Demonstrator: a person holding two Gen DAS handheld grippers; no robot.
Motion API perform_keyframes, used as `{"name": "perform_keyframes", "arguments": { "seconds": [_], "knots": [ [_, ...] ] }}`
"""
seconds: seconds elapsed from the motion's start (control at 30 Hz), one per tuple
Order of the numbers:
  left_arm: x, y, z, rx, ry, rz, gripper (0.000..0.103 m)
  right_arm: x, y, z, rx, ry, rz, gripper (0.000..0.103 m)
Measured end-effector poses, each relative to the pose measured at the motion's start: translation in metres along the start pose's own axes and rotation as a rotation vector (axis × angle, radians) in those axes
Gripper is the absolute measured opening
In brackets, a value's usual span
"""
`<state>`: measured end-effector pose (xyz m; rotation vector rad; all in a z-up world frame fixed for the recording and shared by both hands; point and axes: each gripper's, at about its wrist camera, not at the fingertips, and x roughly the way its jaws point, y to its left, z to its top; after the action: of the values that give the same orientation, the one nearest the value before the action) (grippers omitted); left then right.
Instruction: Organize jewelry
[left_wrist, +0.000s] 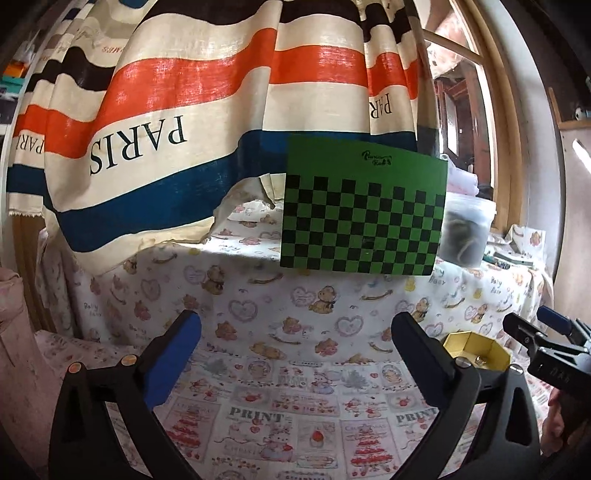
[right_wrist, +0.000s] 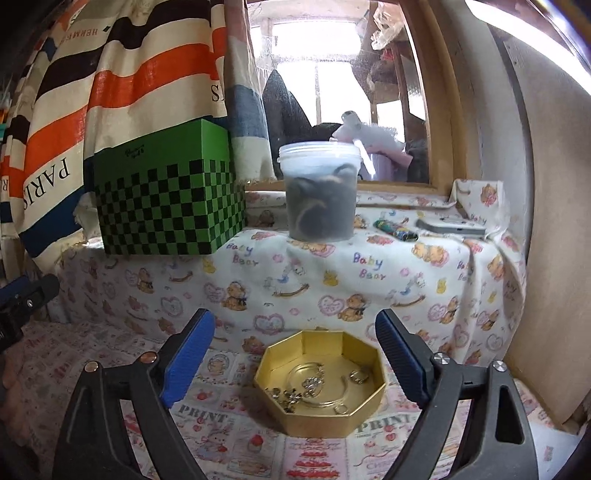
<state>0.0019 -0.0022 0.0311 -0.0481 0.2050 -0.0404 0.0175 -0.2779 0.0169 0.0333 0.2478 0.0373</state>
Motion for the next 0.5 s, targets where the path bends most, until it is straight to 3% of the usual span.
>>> {"name": "perform_keyframes", "arguments": {
  "seconds": [0.1,0.27,0.4,0.5],
  "knots": [
    [0.0,-0.001,-0.003,0.033,-0.014,0.011,0.102,-0.002,0.001,-0.004,0.008,-0.025,0.017,0.103],
    [0.0,-0.003,-0.008,0.05,-0.018,-0.012,0.102,-0.007,0.001,-0.007,0.025,-0.052,0.016,0.103],
    [-0.004,-0.008,-0.013,0.081,-0.054,0.016,0.102,-0.004,-0.002,-0.008,0.037,-0.039,0.014,0.103],
    [-0.002,-0.002,-0.012,0.046,-0.047,0.01,0.102,-0.003,-0.009,-0.009,0.066,-0.033,0.007,0.103]
  ]
}}
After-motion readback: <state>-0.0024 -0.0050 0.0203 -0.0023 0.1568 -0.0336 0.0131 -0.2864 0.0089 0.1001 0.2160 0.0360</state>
